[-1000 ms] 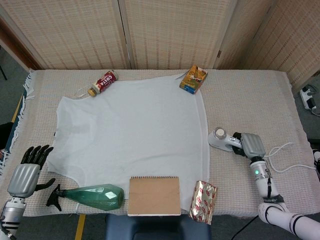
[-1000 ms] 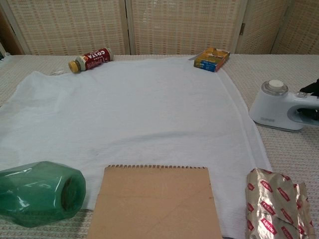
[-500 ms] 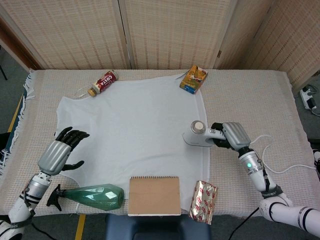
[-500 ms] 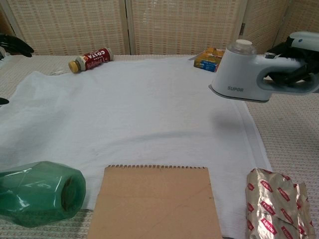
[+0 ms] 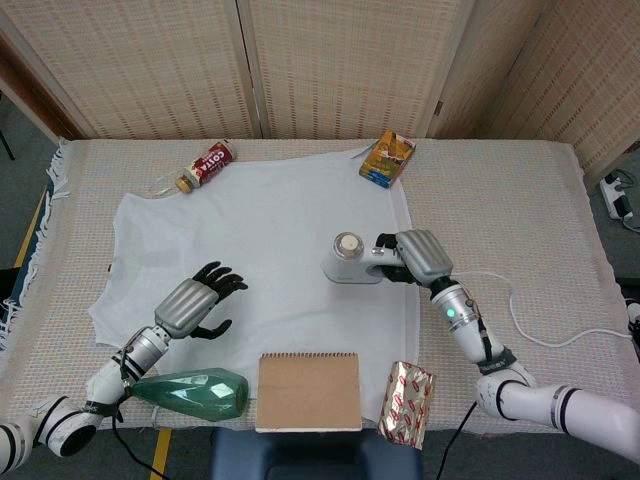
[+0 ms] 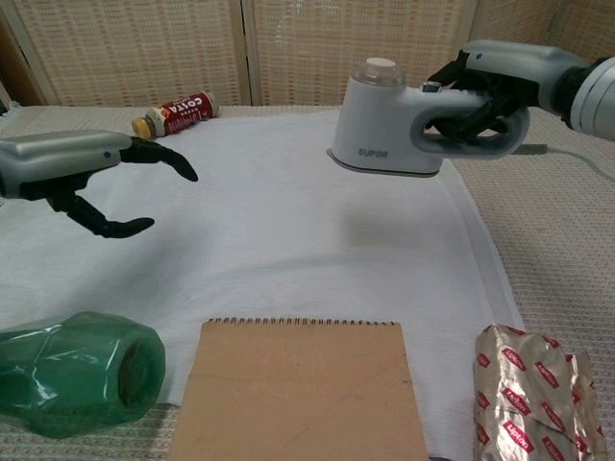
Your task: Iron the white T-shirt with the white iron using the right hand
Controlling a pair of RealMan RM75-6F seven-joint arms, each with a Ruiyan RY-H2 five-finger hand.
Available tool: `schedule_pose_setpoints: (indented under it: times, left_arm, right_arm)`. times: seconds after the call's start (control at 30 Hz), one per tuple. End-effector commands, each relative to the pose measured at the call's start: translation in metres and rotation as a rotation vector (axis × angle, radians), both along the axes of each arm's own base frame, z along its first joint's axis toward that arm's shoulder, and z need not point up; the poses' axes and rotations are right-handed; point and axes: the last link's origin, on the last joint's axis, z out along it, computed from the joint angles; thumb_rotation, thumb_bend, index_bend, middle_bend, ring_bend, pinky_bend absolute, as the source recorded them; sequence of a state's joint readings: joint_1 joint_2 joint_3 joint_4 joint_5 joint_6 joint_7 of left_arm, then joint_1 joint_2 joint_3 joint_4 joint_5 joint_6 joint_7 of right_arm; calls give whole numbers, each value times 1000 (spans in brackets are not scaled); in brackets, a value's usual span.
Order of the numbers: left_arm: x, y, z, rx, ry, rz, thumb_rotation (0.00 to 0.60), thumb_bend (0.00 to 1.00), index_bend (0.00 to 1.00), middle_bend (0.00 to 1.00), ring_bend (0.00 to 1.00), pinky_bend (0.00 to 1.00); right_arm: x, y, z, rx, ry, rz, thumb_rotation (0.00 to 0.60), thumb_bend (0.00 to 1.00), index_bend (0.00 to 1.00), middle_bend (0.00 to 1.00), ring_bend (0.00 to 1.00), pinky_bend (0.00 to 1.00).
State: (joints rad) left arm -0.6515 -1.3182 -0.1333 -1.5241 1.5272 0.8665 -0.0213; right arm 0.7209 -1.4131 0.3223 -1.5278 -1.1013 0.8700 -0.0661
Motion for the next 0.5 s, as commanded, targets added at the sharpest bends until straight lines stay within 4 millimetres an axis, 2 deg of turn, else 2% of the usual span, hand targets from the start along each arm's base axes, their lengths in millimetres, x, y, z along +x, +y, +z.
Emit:
schedule_pose_setpoints:
  times: [0.03, 0.2, 0.5]
  left_arm:
    - [17, 9, -27, -88, 62, 35, 443, 467, 231, 161, 68, 0]
    - [12, 15, -45, -82, 145, 67, 443, 463, 227, 147, 49, 0]
    - [2, 20, -55, -75, 170, 159, 438, 455, 206, 133, 36, 0]
  right_arm:
    - [12, -6, -26, 5, -1, 8, 600, 869, 608, 709, 665, 802]
    - [12, -7, -54, 15, -25, 6, 600, 877, 608, 709, 667, 802]
    - [14, 0, -90, 42, 48, 80, 600, 882, 604, 709, 669, 802]
